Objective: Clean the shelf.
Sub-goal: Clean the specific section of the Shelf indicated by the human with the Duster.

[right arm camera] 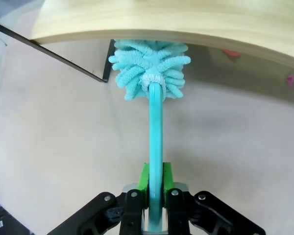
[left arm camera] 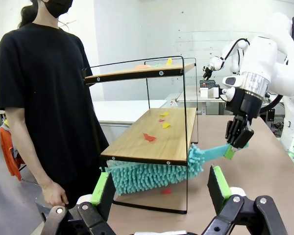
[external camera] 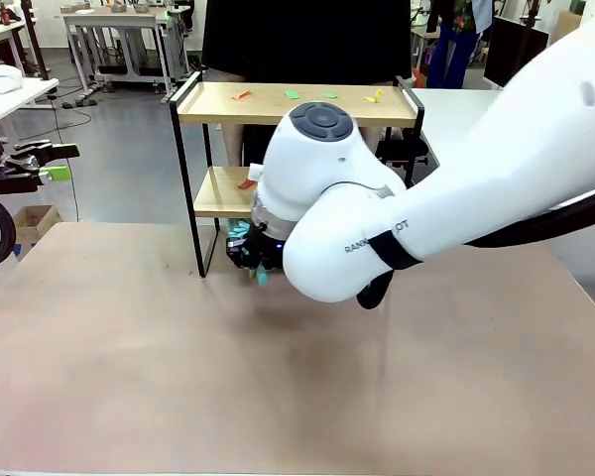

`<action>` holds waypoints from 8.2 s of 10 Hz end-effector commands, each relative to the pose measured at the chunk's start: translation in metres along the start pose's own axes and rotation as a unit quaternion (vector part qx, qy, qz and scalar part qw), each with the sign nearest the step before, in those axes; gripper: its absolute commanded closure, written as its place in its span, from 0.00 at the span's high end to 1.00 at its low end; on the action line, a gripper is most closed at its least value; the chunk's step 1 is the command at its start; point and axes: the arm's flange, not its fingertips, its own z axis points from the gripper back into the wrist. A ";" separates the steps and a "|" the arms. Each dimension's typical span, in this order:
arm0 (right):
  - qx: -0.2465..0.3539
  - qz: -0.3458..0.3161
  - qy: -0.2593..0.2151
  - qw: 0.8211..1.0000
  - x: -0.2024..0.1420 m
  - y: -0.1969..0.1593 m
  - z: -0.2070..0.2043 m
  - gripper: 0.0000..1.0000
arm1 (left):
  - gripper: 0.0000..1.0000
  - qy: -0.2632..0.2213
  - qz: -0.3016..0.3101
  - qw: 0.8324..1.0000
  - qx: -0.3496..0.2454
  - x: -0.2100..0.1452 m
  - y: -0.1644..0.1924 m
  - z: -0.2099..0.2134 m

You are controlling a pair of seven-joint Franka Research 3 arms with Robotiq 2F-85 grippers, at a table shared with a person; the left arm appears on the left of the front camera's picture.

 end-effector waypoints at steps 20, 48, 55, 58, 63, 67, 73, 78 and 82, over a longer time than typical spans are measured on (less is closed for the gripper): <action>-0.022 -0.049 0.022 0.998 -0.024 0.013 -0.049 0.13 | 1.00 0.001 -0.007 1.000 -0.002 0.003 -0.001 0.000; -0.040 -0.069 -0.006 0.997 -0.060 -0.179 0.075 0.13 | 1.00 0.001 -0.007 1.000 -0.002 0.003 -0.001 0.000; -0.023 -0.017 0.013 1.000 -0.072 -0.202 0.123 0.13 | 1.00 0.001 -0.007 1.000 -0.002 0.003 -0.001 0.000; 0.048 0.068 0.064 0.994 -0.075 -0.224 0.139 0.13 | 1.00 0.001 -0.007 1.000 -0.002 0.003 -0.001 0.000; 0.116 0.180 0.123 0.969 -0.103 -0.275 0.192 0.13 | 1.00 0.001 -0.007 1.000 -0.002 0.003 -0.001 0.000; 0.088 0.235 0.165 0.954 -0.136 -0.307 0.251 0.13 | 1.00 0.001 -0.007 1.000 -0.002 0.003 -0.001 0.000; 0.007 0.313 0.231 0.921 -0.170 -0.365 0.302 0.13 | 1.00 0.001 -0.007 1.000 -0.002 0.003 -0.001 0.000; 0.003 0.302 0.239 0.923 -0.148 -0.361 0.323 0.13 | 1.00 0.001 -0.007 1.000 -0.002 0.003 -0.001 0.000; 0.003 0.302 0.239 0.923 -0.148 -0.361 0.323 0.13 | 1.00 0.001 -0.007 1.000 -0.002 0.003 -0.001 0.000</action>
